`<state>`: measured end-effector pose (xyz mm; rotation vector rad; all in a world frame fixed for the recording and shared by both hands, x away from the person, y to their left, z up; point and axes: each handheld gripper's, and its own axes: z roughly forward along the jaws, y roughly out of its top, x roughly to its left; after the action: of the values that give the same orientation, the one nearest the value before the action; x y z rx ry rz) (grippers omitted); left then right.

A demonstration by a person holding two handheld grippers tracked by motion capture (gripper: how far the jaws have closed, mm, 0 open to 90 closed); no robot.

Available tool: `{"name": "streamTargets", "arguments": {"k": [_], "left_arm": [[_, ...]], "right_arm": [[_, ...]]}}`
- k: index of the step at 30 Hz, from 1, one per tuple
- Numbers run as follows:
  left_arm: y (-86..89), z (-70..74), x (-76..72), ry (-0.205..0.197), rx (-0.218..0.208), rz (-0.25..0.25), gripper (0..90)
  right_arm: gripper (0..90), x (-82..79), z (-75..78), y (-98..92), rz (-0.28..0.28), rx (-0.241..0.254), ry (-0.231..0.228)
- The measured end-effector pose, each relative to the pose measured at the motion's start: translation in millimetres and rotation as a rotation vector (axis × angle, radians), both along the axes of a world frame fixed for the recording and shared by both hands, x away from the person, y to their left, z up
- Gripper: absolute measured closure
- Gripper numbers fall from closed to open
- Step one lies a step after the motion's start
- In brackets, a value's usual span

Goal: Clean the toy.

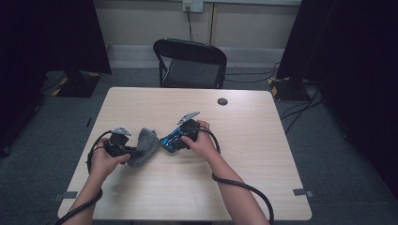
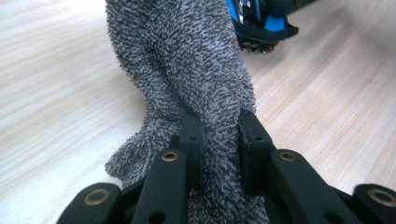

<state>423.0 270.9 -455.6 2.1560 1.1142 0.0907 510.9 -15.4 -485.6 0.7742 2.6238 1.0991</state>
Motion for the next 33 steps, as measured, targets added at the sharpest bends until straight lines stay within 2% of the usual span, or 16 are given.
{"name": "streamTargets", "arguments": {"k": [1, 2, 4, 5, 8, 11, 13, 15, 17, 18, 19, 20, 23, 27, 28, 33], "left_arm": [[4.2, 6.5, 4.0, -0.011, 0.0, 0.022, 75.0], [4.2, 6.5, 4.0, -0.011, 0.0, 0.022, 75.0], [6.2, 13.1, 11.5, -0.038, -0.002, 0.037, 75.0], [4.8, 16.9, 18.4, -0.055, -0.019, 0.059, 74.9], [1.9, 21.1, 27.4, -0.069, -0.027, 0.071, 74.9], [-9.4, 27.2, 49.5, -0.078, -0.028, 0.074, 74.8], [-11.8, 27.6, 53.5, -0.079, -0.026, 0.071, 74.9], [-19.6, 28.6, 64.7, -0.08, -0.017, 0.063, 74.8], [-30.1, 27.1, 77.1, -0.083, -0.004, 0.065, 74.8], [-30.1, 27.1, 77.1, -0.083, -0.004, 0.065, 74.8], [-37.1, 24.2, 85.9, -0.079, 0.004, 0.072, 74.8], [-37.1, 24.2, 85.9, -0.079, 0.004, 0.072, 74.8], [-52.1, 15.7, 101.2, -0.082, 0.006, 0.081, 74.9], [-64.3, 10.0, 110.7, -0.078, 0.011, 0.07, 74.8], [-71.7, 7.3, 116.7, -0.062, 0.006, 0.065, 74.8], [-86.6, 2.3, 127.9, -0.061, 0.033, 0.045, 74.8]], "right_arm": [[3.4, 0.0, -0.1, 0.0, 0.0, 0.001, -0.001], [3.4, 0.0, -0.1, 0.0, 0.0, 0.001, -0.001], [3.4, 0.2, -0.5, -0.3, 0.001, 0.006, -0.001], [3.4, 0.0, -0.5, -0.4, 0.0, 0.007, -0.001], [3.4, -0.4, -0.6, -0.7, -0.001, 0.007, -0.003], [3.4, -1.0, -1.0, -0.7, -0.008, 0.011, -0.005], [3.4, -0.7, -0.8, -0.8, -0.005, 0.008, -0.003], [3.4, -0.8, -1.1, -0.8, -0.007, 0.012, -0.004], [3.5, -1.0, -1.4, -1.2, -0.008, 0.016, -0.005], [3.5, -1.0, -1.4, -1.2, -0.008, 0.016, -0.005], [3.4, -0.9, -1.0, -0.9, -0.009, 0.011, -0.002], [3.4, -0.9, -1.0, -0.9, -0.009, 0.011, -0.002], [3.4, -0.7, -0.7, -0.8, -0.008, 0.007, 0.0], [3.4, -1.1, -1.3, -1.2, -0.01, 0.015, -0.004], [3.4, -1.4, -1.4, -1.3, -0.012, 0.016, -0.004], [3.5, -1.0, -1.0, -0.8, -0.011, 0.012, -0.001]]}}
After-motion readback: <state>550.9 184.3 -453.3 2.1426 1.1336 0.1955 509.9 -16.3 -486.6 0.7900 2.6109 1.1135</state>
